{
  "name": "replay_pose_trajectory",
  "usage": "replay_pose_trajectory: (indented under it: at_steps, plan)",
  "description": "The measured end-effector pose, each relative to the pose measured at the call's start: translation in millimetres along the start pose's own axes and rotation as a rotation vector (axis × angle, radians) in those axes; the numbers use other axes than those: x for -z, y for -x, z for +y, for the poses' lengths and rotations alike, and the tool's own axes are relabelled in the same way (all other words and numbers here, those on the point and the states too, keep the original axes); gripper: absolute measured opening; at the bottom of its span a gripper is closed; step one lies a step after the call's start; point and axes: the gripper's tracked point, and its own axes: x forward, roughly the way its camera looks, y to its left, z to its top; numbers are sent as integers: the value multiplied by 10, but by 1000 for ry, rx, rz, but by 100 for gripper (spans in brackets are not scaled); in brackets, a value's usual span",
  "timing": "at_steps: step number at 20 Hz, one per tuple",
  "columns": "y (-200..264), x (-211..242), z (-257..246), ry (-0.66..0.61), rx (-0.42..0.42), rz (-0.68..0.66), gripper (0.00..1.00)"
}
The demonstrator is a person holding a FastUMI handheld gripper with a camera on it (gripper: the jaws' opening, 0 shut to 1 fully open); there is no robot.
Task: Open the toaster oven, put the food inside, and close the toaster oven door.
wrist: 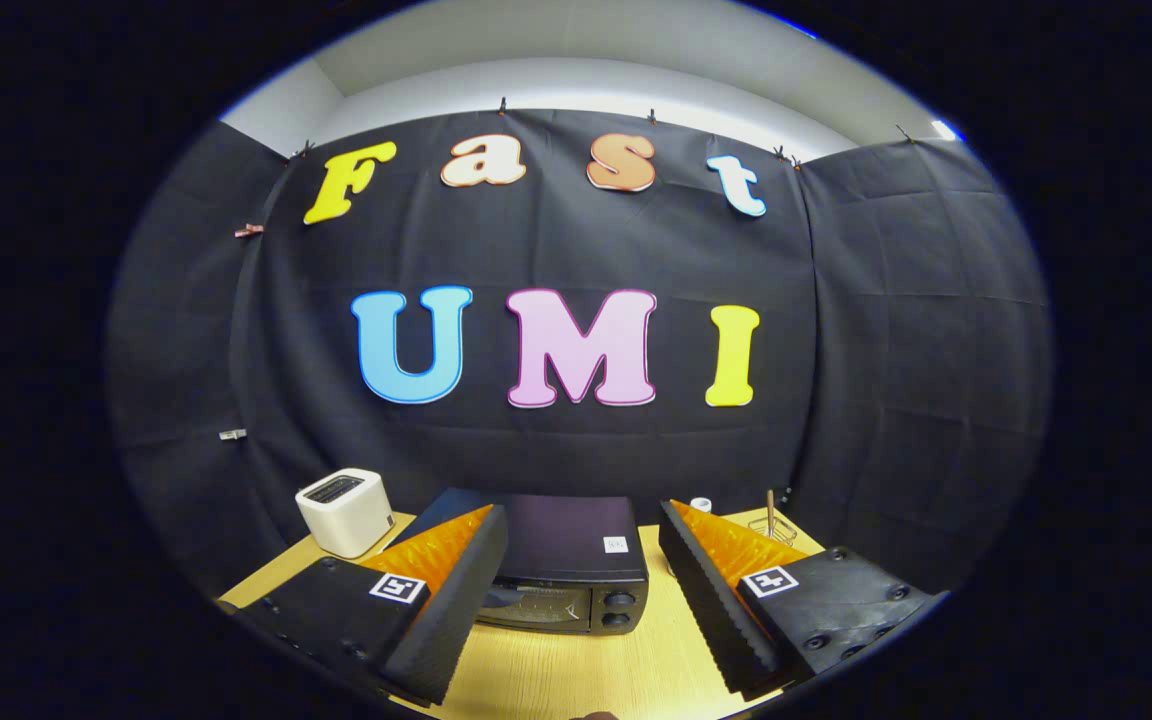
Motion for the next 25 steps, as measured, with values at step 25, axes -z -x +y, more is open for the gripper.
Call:
replay_pose_trajectory:
  at_steps: [25]
  plan:
    - [426,186,-432,-31,79,85,99]
